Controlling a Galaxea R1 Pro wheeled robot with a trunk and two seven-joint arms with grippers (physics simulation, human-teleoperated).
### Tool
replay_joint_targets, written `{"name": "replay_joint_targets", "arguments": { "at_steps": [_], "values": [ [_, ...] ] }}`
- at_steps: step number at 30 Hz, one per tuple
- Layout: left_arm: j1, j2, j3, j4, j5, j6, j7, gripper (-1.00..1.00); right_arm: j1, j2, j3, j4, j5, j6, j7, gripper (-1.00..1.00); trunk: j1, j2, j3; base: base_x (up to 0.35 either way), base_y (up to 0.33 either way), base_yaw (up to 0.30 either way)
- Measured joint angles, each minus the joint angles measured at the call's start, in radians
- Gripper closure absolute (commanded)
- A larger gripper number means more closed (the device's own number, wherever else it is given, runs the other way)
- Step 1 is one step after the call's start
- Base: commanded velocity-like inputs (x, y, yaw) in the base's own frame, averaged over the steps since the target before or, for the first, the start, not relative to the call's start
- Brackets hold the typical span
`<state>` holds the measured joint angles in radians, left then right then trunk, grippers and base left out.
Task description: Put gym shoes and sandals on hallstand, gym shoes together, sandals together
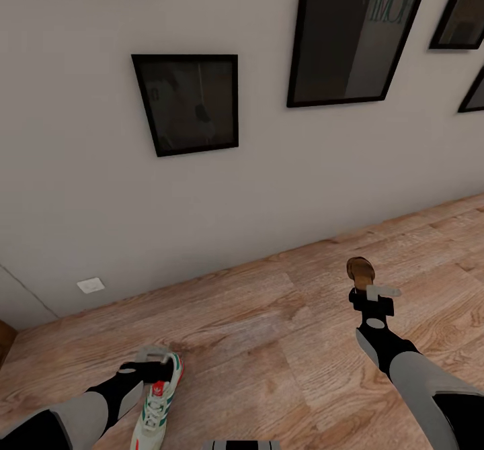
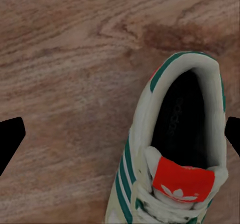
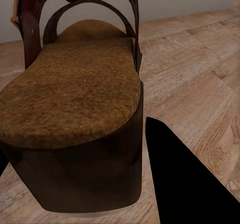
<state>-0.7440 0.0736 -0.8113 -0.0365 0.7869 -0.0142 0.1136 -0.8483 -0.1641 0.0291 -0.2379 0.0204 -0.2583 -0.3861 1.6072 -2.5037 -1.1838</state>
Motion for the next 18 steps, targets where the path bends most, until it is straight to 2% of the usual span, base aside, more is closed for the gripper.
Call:
{"name": "replay_joint_targets", "arguments": {
  "at_steps": [6, 18],
  "values": [
    [0.000, -0.013, -0.002, 0.000, 0.000, -0.019, 0.047, -1.00, 0.000, 0.000, 0.000, 0.000, 0.000, 0.000, 0.000, 1.00, 0.000, 0.000, 0.000, 0.000, 0.000, 0.000],
    [0.000, -0.027, -0.002, 0.001, 0.000, -0.026, 0.063, -1.00, 0.000, 0.000, 0.000, 0.000, 0.000, 0.000, 0.000, 1.00, 0.000, 0.000, 0.000, 0.000, 0.000, 0.000]
  ]
}}
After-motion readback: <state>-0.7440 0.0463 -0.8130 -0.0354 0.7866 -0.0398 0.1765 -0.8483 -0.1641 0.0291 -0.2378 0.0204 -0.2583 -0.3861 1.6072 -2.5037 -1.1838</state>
